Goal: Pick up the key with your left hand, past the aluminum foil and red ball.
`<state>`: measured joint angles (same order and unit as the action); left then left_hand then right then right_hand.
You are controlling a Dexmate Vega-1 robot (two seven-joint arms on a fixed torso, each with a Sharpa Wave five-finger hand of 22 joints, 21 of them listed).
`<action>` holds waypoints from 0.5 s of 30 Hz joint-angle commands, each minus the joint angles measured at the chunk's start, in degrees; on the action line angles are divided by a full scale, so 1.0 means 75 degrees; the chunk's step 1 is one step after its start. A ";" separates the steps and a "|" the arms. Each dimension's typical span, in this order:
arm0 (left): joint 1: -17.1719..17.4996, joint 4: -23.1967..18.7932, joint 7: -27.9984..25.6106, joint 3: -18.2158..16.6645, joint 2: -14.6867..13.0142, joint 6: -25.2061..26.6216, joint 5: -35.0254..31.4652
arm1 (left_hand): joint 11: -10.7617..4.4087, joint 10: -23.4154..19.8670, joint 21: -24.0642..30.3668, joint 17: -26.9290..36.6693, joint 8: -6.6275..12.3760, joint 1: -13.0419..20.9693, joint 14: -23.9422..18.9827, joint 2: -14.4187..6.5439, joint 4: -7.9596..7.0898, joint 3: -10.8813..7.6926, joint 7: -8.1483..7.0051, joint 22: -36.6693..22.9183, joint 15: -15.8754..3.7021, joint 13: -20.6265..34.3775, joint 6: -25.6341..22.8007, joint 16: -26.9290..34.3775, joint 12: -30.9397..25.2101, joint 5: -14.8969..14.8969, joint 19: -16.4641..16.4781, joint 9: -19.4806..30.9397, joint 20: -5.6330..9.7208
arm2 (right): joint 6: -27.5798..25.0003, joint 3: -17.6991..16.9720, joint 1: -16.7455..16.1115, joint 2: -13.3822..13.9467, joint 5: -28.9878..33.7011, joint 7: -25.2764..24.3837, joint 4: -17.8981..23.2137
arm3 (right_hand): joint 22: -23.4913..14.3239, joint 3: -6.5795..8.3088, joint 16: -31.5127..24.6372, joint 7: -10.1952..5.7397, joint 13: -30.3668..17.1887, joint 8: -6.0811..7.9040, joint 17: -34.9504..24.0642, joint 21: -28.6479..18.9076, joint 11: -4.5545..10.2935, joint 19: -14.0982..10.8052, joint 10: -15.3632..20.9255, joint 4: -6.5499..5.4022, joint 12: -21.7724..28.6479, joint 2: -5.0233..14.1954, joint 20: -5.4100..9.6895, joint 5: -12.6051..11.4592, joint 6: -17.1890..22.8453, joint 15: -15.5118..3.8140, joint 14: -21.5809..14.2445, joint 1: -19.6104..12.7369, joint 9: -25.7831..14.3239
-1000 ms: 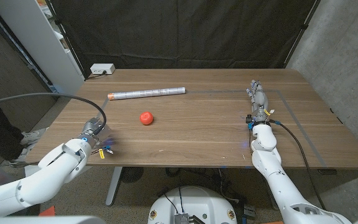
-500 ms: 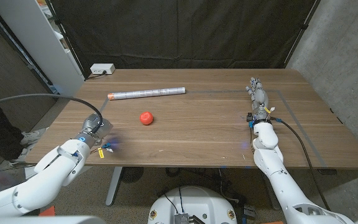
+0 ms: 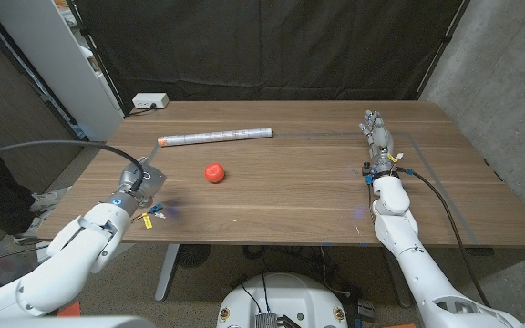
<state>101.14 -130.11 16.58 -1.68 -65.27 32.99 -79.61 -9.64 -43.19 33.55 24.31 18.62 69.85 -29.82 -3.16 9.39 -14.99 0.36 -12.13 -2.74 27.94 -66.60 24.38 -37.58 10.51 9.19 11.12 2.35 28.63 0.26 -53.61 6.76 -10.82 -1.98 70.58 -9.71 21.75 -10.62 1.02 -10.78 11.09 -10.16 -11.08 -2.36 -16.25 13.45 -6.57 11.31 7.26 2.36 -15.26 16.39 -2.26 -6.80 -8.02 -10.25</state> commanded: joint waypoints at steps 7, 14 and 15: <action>-0.0176 -0.0081 -0.1207 -0.0195 0.1062 -0.0329 0.0295 | -0.0285 -0.0346 0.0088 0.0078 0.0945 0.0390 -0.0084 -0.0259 -0.0008 -0.0022 0.0071 -0.0025 -0.1436 0.0038 -0.0278 0.0041 -0.0034 0.0062 0.0090 0.0919 0.0053 | -0.0085 0.0104 0.0097 0.0124 0.0120 0.0038 0.0042 | -0.0017 0.0053 -0.0038 -0.0005 -0.0038 0.0058 -0.0013 -0.0052 0.0038 -0.0042 0.0068 0.0014 0.0060 -0.0043 0.0526 -0.0039 0.0094 -0.0186 -0.0091 0.0017 -0.0039; -0.0336 -0.0103 -0.1579 -0.0177 0.1316 -0.0377 0.0442 | -0.0285 -0.0364 0.0115 0.0113 0.0972 0.0406 -0.0093 -0.0257 -0.0009 -0.0019 0.0088 -0.0027 -0.1437 0.0044 -0.0261 0.0043 -0.0031 0.0061 0.0095 0.0959 0.0047 | -0.0104 0.0116 0.0136 0.0151 0.0136 0.0033 0.0047 | -0.0017 0.0057 -0.0033 -0.0011 -0.0038 0.0048 -0.0013 -0.0047 0.0039 -0.0043 0.0072 0.0015 0.0054 -0.0041 0.0529 -0.0040 0.0093 -0.0186 -0.0097 0.0019 -0.0039; -0.0359 -0.0091 -0.1671 -0.0171 0.1346 -0.0389 0.0457 | -0.0285 -0.0361 0.0122 0.0123 0.0987 0.0409 -0.0095 -0.0256 -0.0010 -0.0018 0.0069 -0.0027 -0.1437 0.0040 -0.0277 0.0044 -0.0024 0.0061 0.0095 0.0969 0.0048 | -0.0102 0.0117 0.0144 0.0156 0.0141 0.0034 0.0040 | -0.0017 0.0057 -0.0032 -0.0012 -0.0038 0.0048 -0.0013 -0.0047 0.0052 -0.0043 0.0072 0.0015 0.0053 -0.0040 0.0524 -0.0041 0.0096 -0.0186 -0.0097 0.0019 -0.0039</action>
<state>99.90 -130.62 8.90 -2.91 -58.51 30.98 -77.75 -9.64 -43.19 34.13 24.86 18.63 70.40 -29.95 -3.11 9.40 -14.98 0.57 -12.13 -2.87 28.16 -66.81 24.38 -37.43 10.41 9.42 11.12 2.11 28.14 0.88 -52.99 7.53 -10.15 -1.71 70.82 -9.71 21.75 -10.62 0.82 -10.77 11.09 -10.16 -11.08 -2.16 -16.24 13.63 -6.57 11.31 7.26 2.36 -15.26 16.59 -2.06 -6.98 -8.02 -10.25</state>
